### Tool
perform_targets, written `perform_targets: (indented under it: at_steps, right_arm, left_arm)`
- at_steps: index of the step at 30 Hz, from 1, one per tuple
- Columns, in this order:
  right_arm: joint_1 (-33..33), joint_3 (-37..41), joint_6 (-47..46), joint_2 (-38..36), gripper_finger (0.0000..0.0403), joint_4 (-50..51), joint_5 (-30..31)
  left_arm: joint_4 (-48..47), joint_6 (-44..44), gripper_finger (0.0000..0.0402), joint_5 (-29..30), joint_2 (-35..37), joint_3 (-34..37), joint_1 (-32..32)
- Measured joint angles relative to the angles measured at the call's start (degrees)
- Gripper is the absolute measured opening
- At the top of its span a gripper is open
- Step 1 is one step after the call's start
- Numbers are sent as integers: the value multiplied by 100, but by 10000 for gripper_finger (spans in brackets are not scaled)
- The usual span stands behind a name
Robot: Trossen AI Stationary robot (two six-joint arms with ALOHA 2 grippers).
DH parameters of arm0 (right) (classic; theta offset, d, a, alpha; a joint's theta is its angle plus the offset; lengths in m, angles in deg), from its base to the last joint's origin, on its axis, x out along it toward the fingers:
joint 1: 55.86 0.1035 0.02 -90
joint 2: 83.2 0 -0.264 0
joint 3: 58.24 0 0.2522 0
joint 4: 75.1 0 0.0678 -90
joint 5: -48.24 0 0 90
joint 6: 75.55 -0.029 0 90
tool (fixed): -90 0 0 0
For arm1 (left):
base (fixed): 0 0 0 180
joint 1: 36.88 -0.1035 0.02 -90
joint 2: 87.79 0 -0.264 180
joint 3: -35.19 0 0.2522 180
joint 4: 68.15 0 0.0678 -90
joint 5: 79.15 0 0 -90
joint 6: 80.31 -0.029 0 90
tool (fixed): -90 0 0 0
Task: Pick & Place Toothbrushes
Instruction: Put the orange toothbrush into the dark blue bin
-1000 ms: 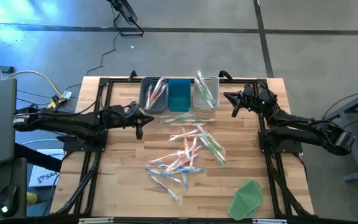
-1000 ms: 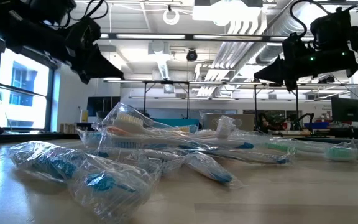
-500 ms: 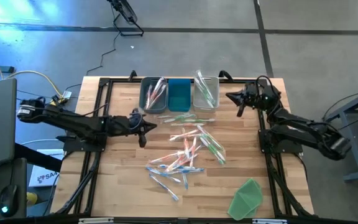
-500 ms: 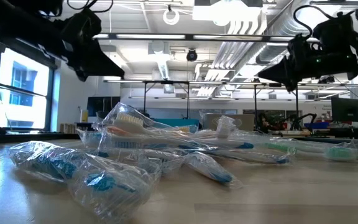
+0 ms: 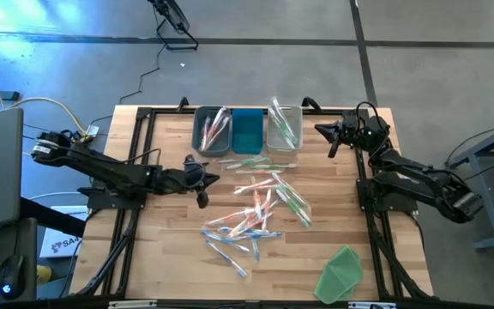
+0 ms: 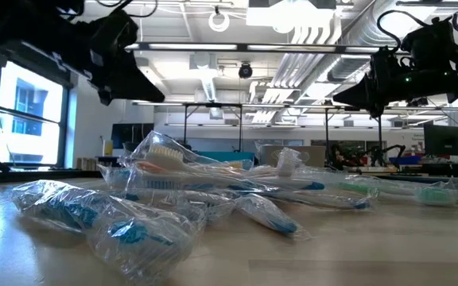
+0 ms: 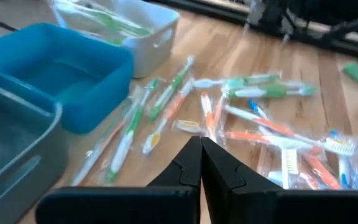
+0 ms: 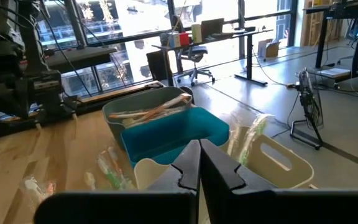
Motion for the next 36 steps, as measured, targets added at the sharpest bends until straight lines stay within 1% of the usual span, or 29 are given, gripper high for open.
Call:
perform_targets:
  at_steps: [5, 8, 11, 15, 19, 22, 27, 29, 32, 36]
  right_arm:
    - [0, 0, -26, 0, 2, -18, 9]
    - [0, 0, -147, 0, 2, 11, 15]
    - [2, 0, -98, 0, 2, 34, 26]
    - [2, 0, 4, 0, 2, 44, 11]
    - [2, 0, 9, 0, 2, 40, 9]
    - [2, 0, 16, 0, 2, 12, 7]
    - [2, 0, 19, 0, 2, -213, 37]
    - [2, 0, 19, -2, 2, -268, 145]
    - [2, 0, 17, 0, 2, -275, 416]
    - [2, 0, 17, 0, 2, -277, 574]
  left_arm:
    - [-1240, 59, 0, -12, -480, -777, -13]
    - [-1794, 68, 0, -34, -650, -1206, -13]
    - [-1939, 65, 0, -180, -792, -1556, -13]
    - [-2196, 50, 0, -487, -907, -1835, -11]
    - [-2873, 189, 0, -711, -903, -1959, -12]
    - [-3144, 433, 0, -921, -903, -1959, -13]
    - [-3131, 789, 0, -1226, -903, -1962, -13]
    - [-3090, 840, 0, -1227, -903, -1962, -13]
    - [-3057, 763, 0, -1241, -903, -1962, -13]
    - [-2994, 466, 0, -1145, -903, -1962, -15]
